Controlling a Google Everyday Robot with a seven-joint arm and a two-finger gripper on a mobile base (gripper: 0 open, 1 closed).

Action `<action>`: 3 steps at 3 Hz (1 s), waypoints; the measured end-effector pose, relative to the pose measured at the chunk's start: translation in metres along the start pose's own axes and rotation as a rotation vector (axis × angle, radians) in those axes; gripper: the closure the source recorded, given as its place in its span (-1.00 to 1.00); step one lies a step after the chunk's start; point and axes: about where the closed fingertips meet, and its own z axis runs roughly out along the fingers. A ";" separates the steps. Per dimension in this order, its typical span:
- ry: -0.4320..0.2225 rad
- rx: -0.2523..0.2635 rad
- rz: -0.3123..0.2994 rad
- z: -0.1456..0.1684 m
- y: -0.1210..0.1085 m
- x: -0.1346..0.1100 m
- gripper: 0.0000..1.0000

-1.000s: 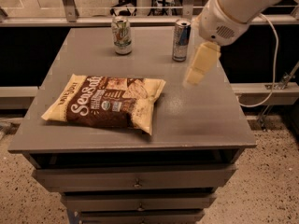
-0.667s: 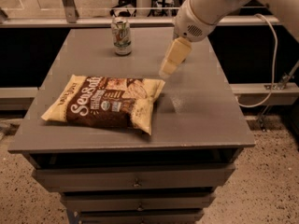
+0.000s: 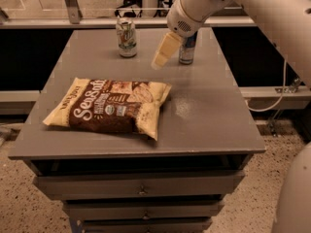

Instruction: Pick 7up can

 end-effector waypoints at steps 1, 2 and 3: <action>-0.062 -0.014 0.024 0.011 -0.003 -0.004 -1.00; -0.210 -0.030 0.105 0.042 -0.024 -0.018 -1.00; -0.296 -0.033 0.176 0.063 -0.041 -0.028 -1.00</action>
Offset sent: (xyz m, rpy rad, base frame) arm 0.0729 0.0347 -0.0184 0.3928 0.0108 -0.0137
